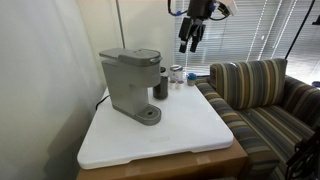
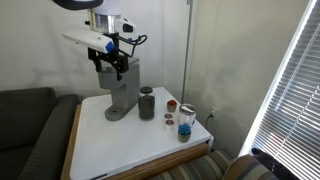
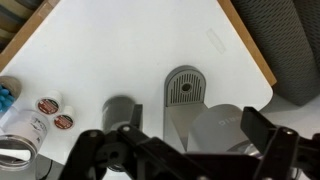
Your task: Open the coffee machine chamber
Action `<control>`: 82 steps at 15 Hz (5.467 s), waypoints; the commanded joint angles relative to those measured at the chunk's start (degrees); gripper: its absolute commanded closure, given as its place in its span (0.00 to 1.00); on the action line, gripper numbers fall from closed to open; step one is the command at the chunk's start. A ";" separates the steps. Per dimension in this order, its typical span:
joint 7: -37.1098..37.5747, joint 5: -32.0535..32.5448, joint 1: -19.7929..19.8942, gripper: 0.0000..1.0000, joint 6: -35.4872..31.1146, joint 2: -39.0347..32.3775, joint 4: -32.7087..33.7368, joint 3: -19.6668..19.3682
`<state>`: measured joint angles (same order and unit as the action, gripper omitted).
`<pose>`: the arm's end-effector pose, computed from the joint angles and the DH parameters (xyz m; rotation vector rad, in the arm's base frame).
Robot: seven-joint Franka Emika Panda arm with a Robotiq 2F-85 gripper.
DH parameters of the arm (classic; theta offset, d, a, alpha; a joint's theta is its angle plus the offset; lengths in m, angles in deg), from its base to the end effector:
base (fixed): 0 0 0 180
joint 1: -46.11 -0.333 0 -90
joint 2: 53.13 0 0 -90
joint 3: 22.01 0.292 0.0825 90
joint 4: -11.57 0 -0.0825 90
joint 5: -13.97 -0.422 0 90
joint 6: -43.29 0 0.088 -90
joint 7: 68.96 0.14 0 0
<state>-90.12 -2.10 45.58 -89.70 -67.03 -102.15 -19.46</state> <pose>0.6351 0.0457 0.2748 -2.9080 -0.3490 -0.1862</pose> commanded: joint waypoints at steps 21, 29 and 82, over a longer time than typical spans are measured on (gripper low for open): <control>10.03 10.47 -4.02 0.58 -4.05 -8.10 4.96 3.84; 5.19 8.22 -2.90 1.00 -6.76 -9.09 6.16 5.73; 1.30 5.60 -2.11 1.00 -30.53 2.46 -4.11 7.29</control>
<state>-88.08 3.43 42.96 -119.74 -66.64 -105.77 -11.99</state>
